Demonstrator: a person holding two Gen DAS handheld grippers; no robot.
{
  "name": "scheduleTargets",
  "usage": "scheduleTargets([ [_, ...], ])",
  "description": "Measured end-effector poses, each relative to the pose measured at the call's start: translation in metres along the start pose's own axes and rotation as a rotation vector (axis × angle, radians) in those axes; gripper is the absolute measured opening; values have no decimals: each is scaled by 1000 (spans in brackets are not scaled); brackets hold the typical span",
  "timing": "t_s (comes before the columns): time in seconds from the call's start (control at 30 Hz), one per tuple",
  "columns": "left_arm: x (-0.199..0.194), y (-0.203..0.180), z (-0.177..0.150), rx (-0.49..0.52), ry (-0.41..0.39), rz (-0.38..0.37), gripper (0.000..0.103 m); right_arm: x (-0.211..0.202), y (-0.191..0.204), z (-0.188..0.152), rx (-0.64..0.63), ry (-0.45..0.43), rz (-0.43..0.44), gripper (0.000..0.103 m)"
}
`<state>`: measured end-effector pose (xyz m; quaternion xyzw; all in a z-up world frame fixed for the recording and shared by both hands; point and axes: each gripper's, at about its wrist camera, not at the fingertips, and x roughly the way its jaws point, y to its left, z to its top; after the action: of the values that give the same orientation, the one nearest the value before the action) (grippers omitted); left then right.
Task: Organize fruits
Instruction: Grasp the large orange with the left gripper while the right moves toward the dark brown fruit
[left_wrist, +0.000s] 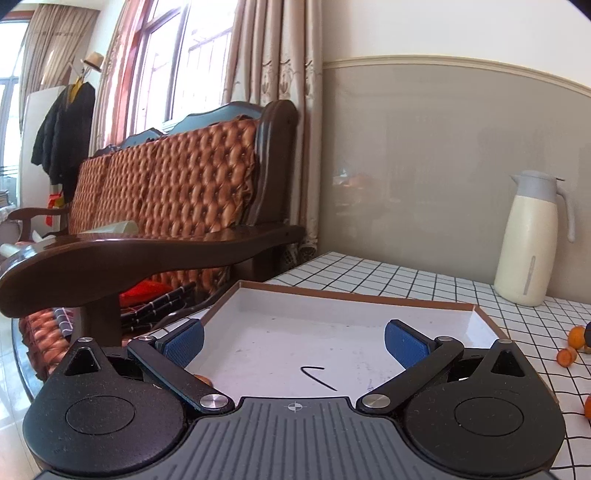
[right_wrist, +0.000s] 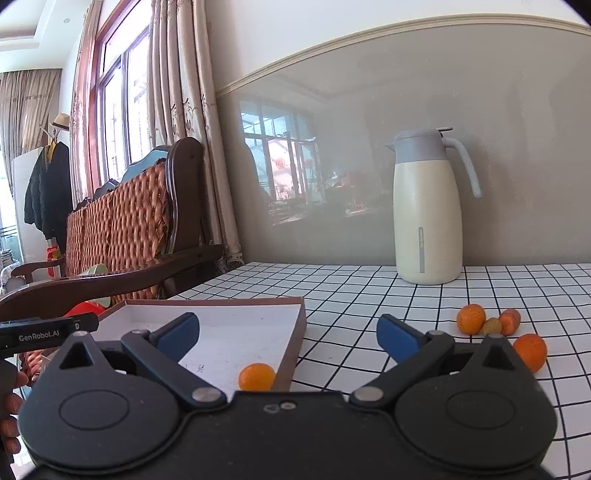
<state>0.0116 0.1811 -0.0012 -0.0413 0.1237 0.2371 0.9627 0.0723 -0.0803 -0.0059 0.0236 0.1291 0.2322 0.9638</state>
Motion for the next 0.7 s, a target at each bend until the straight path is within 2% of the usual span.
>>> scheduleTargets([
  [0.27,-13,-38,3,55,-25,-108,103,-23,-25,-4,2,18,-78,97],
  [0.47,-22,-70,3,89,-31,-217,103,-42,-58,-4,74,28,-173,96],
  [0.7,-37,-117,-4,165,-36,-349,103,-63,-101,-6,177,38,-279,84],
])
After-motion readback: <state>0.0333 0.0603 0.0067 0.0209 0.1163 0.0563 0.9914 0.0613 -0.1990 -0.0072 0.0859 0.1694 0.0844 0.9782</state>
